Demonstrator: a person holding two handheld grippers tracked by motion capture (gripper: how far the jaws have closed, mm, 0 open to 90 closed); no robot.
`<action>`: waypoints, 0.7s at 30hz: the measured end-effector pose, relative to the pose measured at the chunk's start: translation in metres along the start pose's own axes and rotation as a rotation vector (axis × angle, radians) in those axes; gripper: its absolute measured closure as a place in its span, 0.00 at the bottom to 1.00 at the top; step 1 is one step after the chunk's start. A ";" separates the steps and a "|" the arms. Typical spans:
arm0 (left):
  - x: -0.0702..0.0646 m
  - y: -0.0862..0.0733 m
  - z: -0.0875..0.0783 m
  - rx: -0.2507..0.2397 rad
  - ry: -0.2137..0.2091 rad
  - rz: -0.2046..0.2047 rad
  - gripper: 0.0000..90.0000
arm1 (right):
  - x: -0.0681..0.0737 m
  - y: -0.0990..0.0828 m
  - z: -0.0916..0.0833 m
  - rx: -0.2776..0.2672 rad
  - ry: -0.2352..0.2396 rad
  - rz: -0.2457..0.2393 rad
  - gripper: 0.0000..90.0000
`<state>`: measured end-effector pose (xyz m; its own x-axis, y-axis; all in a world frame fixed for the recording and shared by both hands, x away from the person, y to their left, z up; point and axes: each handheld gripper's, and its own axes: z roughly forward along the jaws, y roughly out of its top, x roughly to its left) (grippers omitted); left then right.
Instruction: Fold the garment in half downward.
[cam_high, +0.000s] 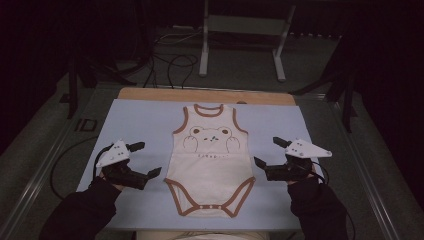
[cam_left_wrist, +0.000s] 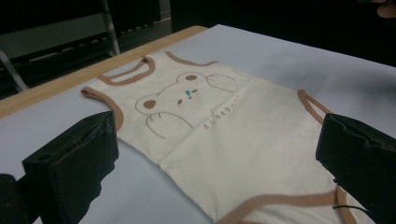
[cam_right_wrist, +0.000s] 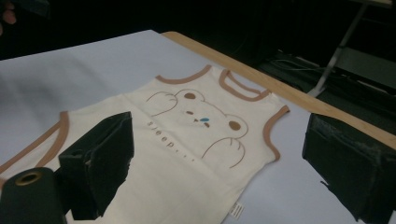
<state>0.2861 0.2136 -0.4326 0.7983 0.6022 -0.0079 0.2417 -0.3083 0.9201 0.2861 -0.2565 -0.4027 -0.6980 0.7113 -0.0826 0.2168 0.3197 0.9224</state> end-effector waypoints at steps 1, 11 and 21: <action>0.000 0.002 0.003 -0.001 -0.001 0.003 0.00 | -0.001 0.001 0.002 -0.002 0.000 0.004 0.10; 0.010 0.006 0.027 0.033 -0.032 -0.017 0.00 | -0.014 -0.004 0.030 0.038 0.015 0.045 0.10; 0.020 -0.001 0.056 0.077 -0.036 -0.055 0.00 | -0.022 -0.020 0.062 0.102 0.039 0.100 0.10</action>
<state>0.3328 0.1845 -0.4560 0.8016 0.5934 -0.0730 0.3263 -0.3320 0.8851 0.3390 -0.2396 -0.4431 -0.6948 0.7187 0.0248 0.3539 0.3117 0.8818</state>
